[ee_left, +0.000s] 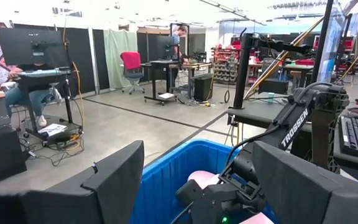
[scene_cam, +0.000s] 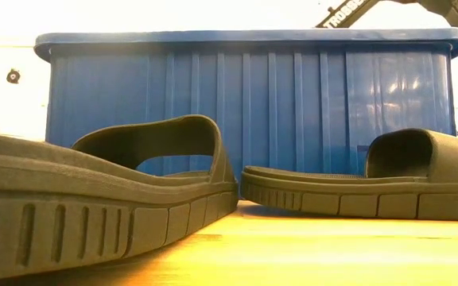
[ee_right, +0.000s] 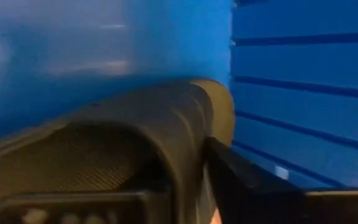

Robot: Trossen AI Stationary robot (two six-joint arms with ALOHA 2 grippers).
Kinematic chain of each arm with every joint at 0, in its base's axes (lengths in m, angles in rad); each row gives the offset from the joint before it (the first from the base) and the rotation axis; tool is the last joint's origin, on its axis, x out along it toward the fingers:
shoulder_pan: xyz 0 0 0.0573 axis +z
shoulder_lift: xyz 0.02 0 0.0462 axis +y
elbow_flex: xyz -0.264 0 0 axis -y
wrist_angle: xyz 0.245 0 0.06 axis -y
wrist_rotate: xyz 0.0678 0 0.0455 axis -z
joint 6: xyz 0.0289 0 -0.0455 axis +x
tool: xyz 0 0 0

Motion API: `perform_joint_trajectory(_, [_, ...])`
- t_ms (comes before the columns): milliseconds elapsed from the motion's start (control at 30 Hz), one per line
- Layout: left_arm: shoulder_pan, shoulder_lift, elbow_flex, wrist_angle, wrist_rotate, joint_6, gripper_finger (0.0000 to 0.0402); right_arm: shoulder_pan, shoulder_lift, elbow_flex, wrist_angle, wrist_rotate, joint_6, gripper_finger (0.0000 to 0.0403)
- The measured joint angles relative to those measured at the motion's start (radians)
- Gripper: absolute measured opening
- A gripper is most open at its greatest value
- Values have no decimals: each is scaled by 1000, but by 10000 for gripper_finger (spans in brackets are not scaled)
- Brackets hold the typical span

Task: Pick and place slides into bin
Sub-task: Put the black slide into the blue bin

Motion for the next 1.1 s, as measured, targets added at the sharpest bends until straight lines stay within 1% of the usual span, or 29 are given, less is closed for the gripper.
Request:
perform_joint_trajectory(100, [0, 0, 0, 0, 0, 0, 283, -3, -1, 8, -12, -38, 0, 107])
perform_joint_trajectory(300, [0, -2, 0, 0, 1, 0, 283, -3, -1, 47, -76, -47, 5, 184])
perform_joint_trajectory(467, [0, -2, -1, 0, 2, 0, 283, -3, -2, 116, -211, -55, 4, 228])
perform_joint_trajectory(567, [0, -2, -1, 0, 4, 0, 283, -3, -2, 157, -304, -95, 5, 245])
perform_joint_trajectory(700, [0, -2, -1, 0, 5, 0, 283, -3, -2, 211, -385, -166, 41, 257])
perform_joint_trajectory(800, [0, -2, -1, 0, 13, 0, 283, -3, -2, 256, -434, -222, 65, 257])
perform_joint_trajectory(867, [0, -2, -1, 0, 47, 0, 283, -3, -2, 288, -466, -268, 78, 252])
perform_joint_trajectory(933, [0, -1, -1, 0, 71, 0, 283, -3, -2, 327, -499, -290, 110, 245])
perform_joint_trajectory(1100, [0, 9, -1, 0, 75, -1, 283, -2, -6, 461, -564, -313, 278, 224])
